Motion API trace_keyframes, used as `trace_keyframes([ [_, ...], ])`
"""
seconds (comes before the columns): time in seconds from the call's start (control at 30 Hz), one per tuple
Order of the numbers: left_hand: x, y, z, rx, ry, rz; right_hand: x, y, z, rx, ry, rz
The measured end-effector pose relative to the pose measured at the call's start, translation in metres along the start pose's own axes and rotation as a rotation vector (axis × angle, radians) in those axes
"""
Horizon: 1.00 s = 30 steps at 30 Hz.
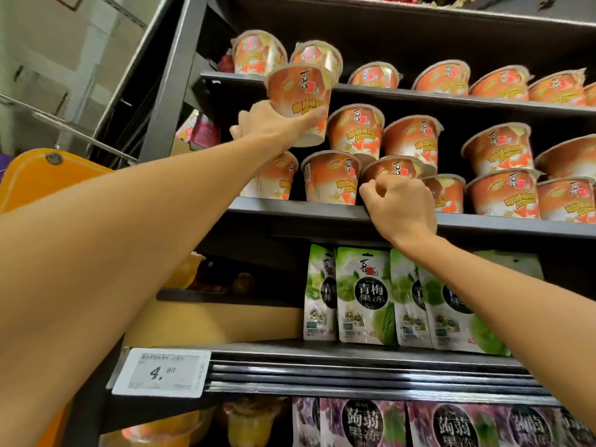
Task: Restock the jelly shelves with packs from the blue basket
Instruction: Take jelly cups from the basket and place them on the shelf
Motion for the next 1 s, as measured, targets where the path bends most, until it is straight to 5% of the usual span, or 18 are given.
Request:
trace_keyframes([
  [0.47, -0.02, -0.013, -0.022, 0.017, -0.078, -0.482, 0.0, -0.001, 0.001, 0.02, 0.002, -0.036],
  [1.0, -0.004, 0.009, 0.038, 0.362, -0.418, -0.383, 0.004, 0.003, 0.007, -0.065, -0.064, -0.116],
])
Point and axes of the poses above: each hand's wrist, its own z-axis away from the middle knuckle, its own y-axis out of the back of the hand, x = y × z, the point moved 8 cm from there along -z, towards the middle knuckle, and after that the axes turned 8 degrees about x, right-handed, at the moved point
